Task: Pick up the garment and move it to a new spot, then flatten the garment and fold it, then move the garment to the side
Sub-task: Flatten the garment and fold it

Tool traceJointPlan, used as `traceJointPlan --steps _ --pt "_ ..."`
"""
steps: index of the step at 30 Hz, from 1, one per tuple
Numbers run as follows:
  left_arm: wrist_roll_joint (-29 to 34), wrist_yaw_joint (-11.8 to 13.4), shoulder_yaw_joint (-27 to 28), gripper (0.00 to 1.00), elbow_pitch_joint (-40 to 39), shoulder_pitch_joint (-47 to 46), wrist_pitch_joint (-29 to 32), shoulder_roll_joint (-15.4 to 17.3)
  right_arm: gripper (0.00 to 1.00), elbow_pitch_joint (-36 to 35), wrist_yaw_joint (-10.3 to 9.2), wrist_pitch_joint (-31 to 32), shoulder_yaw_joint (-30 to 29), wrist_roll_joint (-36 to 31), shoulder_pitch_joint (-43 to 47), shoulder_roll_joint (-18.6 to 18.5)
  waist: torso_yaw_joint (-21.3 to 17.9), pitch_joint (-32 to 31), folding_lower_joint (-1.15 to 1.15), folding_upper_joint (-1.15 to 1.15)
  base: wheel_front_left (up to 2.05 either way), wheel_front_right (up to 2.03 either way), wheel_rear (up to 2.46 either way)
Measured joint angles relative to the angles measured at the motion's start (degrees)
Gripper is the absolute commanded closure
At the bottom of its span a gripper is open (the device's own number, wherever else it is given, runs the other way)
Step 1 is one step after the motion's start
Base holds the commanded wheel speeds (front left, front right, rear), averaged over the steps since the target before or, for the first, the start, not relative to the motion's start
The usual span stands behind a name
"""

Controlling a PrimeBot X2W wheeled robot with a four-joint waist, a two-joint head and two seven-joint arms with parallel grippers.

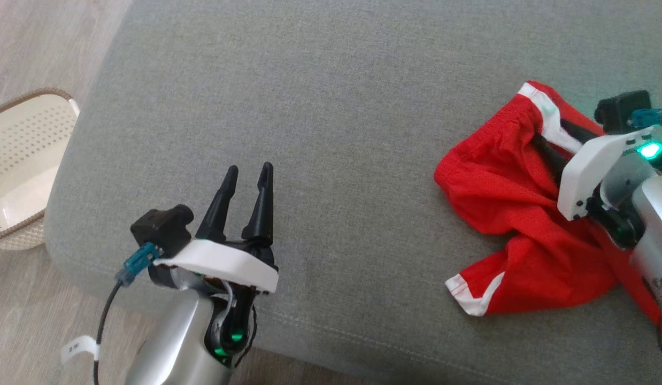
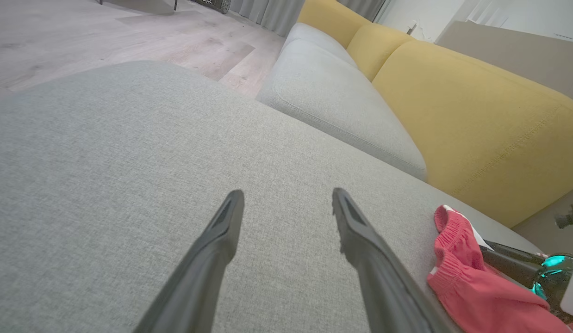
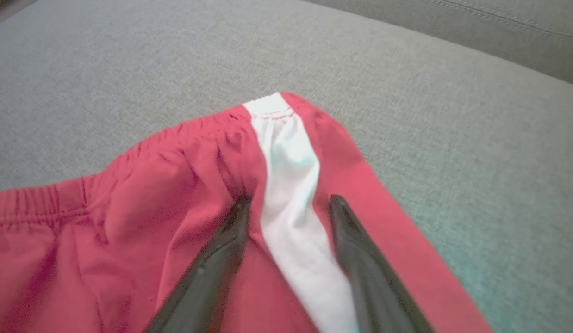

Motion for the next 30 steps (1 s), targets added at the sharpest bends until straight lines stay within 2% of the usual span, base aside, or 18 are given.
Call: traceJointPlan --steps 5,12,19,20,21,25,30 --pt "-0.54 0.12 -0.80 0.00 -0.08 -0.15 0.00 0.00 1.00 0.96 0.00 -5.57 2.91 -1.18 -3.04 -1.62 0.29 0.34 0.00 0.00 0.00 0.00 0.00" --pt "-1.14 0.33 -2.19 0.00 -0.24 -1.22 0.00 0.00 1.00 2.74 0.00 -15.37 4.93 -6.20 -13.35 -2.24 1.78 0.33 0.00 0.00 0.00 0.00 0.00" --pt "-2.19 0.57 -3.87 0.00 -0.43 -1.21 0.00 -0.01 1.00 6.30 0.00 -15.80 10.93 -6.92 -21.28 -0.75 4.40 1.30 0.00 0.00 0.00 0.00 0.00" --pt "-2.38 0.59 -3.97 0.00 -0.47 -1.20 0.00 0.00 0.54 7.13 0.00 -15.63 12.00 -7.30 -22.02 -0.49 4.76 1.49 0.00 0.00 0.00 0.00 0.00" --pt "-2.59 0.88 -4.08 0.00 -0.53 -1.20 0.00 0.00 0.00 8.13 0.00 -15.66 12.70 -7.72 -22.71 -0.19 5.08 1.69 0.00 0.00 0.00 0.00 0.00" --pt "-2.61 1.07 -4.42 0.00 -0.91 -1.16 0.00 -0.01 0.00 14.28 0.00 -16.02 13.33 -8.62 -25.18 1.47 5.55 2.20 0.00 0.00 0.00 0.00 0.00" --pt "-2.56 1.48 -3.59 0.00 -0.97 -1.16 0.00 -0.01 0.00 18.23 0.00 -20.09 12.83 -8.82 -25.04 3.96 4.00 1.69 0.00 0.00 0.00 0.00 0.00"
